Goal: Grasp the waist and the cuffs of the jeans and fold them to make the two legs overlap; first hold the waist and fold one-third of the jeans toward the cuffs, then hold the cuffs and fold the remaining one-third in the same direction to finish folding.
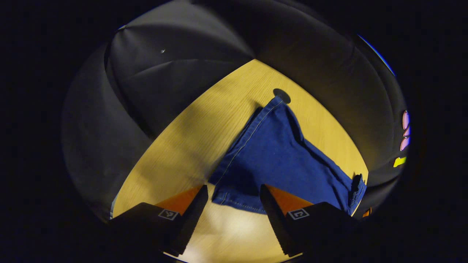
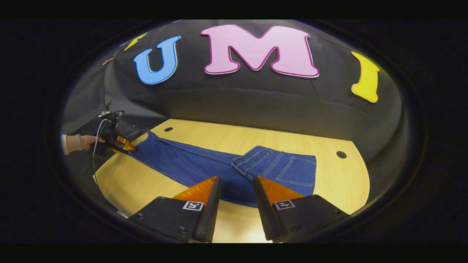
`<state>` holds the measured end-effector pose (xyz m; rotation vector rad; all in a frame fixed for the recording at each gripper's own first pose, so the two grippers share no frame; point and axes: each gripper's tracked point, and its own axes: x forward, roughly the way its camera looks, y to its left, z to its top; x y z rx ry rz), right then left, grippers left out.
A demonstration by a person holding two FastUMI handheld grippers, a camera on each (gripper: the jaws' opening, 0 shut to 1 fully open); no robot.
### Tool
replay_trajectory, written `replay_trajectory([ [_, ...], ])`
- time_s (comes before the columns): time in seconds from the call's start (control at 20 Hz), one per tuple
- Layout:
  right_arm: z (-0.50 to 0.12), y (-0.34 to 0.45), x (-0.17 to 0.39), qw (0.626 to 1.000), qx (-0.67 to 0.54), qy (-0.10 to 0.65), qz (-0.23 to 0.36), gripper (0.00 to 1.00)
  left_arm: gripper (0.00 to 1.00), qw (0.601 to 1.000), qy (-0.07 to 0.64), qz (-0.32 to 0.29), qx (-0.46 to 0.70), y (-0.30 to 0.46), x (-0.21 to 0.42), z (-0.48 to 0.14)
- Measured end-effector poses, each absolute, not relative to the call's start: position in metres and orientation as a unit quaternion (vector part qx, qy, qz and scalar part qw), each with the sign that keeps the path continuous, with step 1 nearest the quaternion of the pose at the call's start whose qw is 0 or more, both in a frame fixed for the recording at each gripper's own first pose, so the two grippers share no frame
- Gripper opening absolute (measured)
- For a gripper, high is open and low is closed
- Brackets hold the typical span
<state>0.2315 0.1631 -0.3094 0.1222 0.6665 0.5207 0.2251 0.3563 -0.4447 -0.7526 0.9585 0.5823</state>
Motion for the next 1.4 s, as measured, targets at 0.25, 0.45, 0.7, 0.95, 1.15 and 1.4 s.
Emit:
replay_trajectory([
  [0.25, -0.313, 0.159, 0.232, 0.907, 0.066, 0.33, 0.255, 0.55, 0.95, 0.775, 0.484, 0.302, -0.272, 0.36, 0.228, -0.449],
  [0.45, -0.307, 0.15, 0.237, 0.91, 0.073, 0.325, 0.248, 0.55, 0.77, 0.777, 0.485, 0.317, -0.248, 0.355, 0.234, -0.45],
  [0.7, -0.305, 0.141, 0.228, 0.909, 0.057, 0.323, 0.258, 0.55, 0.1, 0.781, 0.465, 0.3, -0.29, 0.345, 0.246, -0.45],
  [0.95, -0.296, 0.131, 0.224, 0.909, 0.053, 0.314, 0.27, 0.55, 0.06, 0.821, 0.411, 0.253, -0.304, 0.323, 0.272, -0.413],
  [1.15, -0.291, 0.117, 0.23, 0.911, 0.06, 0.306, 0.271, 0.55, 0.06, 0.864, 0.372, 0.197, -0.277, 0.287, 0.297, -0.365],
  [1.4, -0.292, 0.1, 0.238, 0.906, 0.064, 0.3, 0.29, 0.55, 0.06, 0.888, 0.344, 0.143, -0.27, 0.216, 0.344, -0.325],
])
